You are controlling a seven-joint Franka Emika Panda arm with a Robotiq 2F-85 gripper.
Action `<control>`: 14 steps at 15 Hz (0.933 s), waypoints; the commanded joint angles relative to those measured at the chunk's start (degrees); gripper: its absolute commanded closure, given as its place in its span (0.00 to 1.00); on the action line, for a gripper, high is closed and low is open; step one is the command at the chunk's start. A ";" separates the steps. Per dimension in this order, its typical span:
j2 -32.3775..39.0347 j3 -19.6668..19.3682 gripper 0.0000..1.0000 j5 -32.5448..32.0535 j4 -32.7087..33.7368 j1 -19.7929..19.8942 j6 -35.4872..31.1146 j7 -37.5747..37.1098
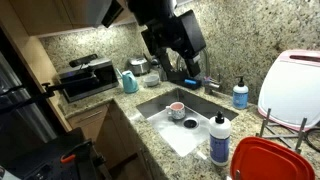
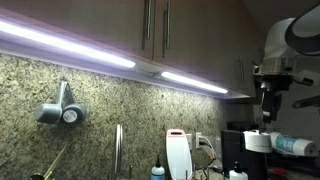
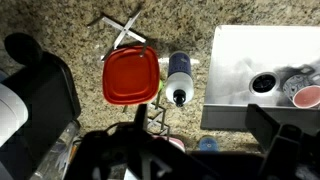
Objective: Put the right bottle into the sink
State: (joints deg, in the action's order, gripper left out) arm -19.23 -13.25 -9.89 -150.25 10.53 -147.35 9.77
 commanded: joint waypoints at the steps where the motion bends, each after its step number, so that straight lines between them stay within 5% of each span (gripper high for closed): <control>1: 0.01 0.60 0.00 0.35 0.06 0.56 0.11 0.24; 4: 0.33 2.21 0.00 -2.20 -2.59 1.28 -5.45 -1.67; 8: 2.91 5.57 0.00 -10.50 -7.28 5.92 -22.46 -6.83; 11: 6.03 12.18 0.00 -22.90 -8.78 16.67 -36.43 -16.06; 14: 5.09 21.58 0.00 -28.60 -8.60 30.50 -42.78 -19.33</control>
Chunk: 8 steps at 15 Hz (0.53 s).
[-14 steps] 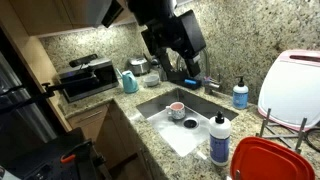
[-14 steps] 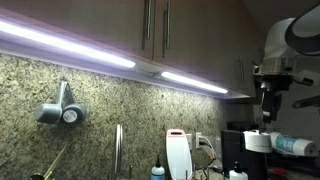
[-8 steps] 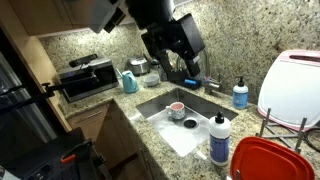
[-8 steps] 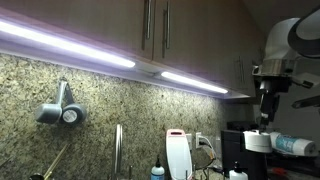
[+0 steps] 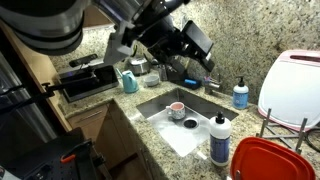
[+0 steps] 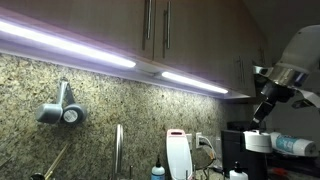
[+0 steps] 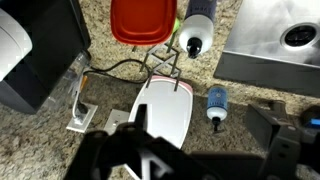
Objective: Put the right bottle into the sink
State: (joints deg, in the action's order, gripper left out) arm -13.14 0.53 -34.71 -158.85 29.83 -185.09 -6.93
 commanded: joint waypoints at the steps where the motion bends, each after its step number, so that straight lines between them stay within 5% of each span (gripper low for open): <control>1: -1.60 11.40 0.00 -3.43 0.03 15.75 -6.56 -1.55; 6: -3.25 28.62 0.00 4.55 -1.16 31.70 -8.81 2.49; 8: -2.39 34.49 0.00 6.64 -0.65 34.83 -8.47 2.16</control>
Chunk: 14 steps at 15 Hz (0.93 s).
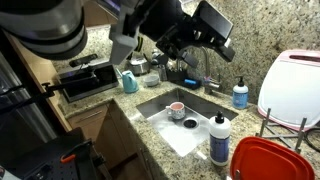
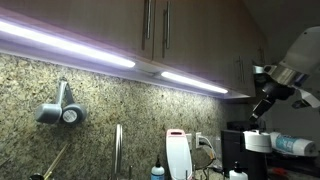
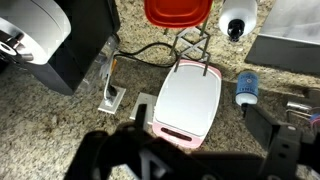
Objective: Put the right bottle into the sink
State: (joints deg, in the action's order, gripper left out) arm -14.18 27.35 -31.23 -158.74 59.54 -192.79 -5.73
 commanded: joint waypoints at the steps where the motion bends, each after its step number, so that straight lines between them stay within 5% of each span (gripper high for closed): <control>1: -0.05 10.32 0.00 3.86 0.01 5.97 -0.53 0.80; 8: -1.01 32.44 0.00 10.59 0.44 21.24 -2.53 2.90; 14: 5.10 46.32 0.00 8.31 2.96 33.83 10.05 4.52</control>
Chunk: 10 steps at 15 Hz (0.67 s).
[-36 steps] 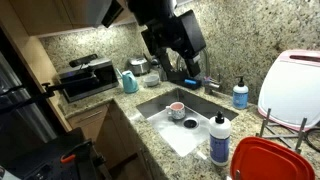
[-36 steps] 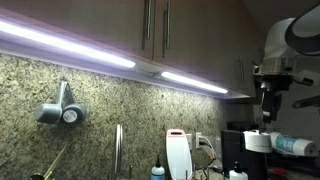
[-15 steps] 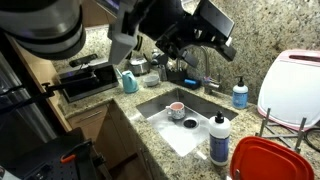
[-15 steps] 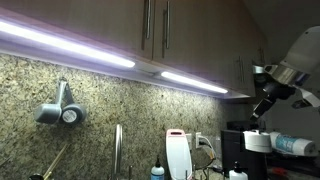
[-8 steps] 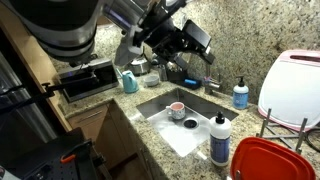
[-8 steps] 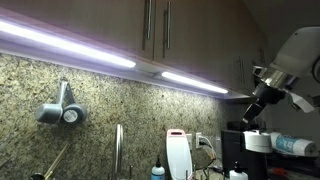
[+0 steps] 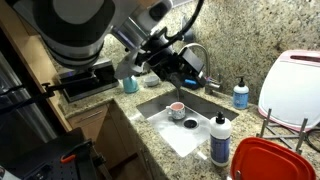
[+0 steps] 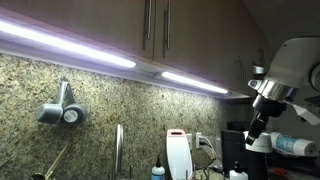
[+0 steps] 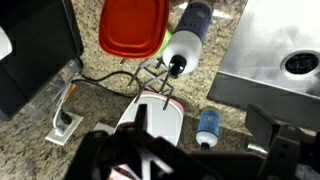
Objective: Put the right bottle into the sink
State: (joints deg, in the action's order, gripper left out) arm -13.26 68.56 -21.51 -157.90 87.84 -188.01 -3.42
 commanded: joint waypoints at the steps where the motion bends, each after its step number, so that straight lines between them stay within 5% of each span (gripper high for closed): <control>1: 5.16 6.79 0.00 -2.11 2.55 7.47 7.29 2.49; 7: 11.51 12.51 0.00 -7.14 5.79 21.84 18.77 6.56; 8: 7.86 10.84 0.00 -5.22 4.00 17.16 15.55 4.05; 10: 9.66 11.04 0.00 -6.29 4.63 20.35 16.61 5.87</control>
State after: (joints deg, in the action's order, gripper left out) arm -3.56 79.61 -27.82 -153.26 108.24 -171.39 2.47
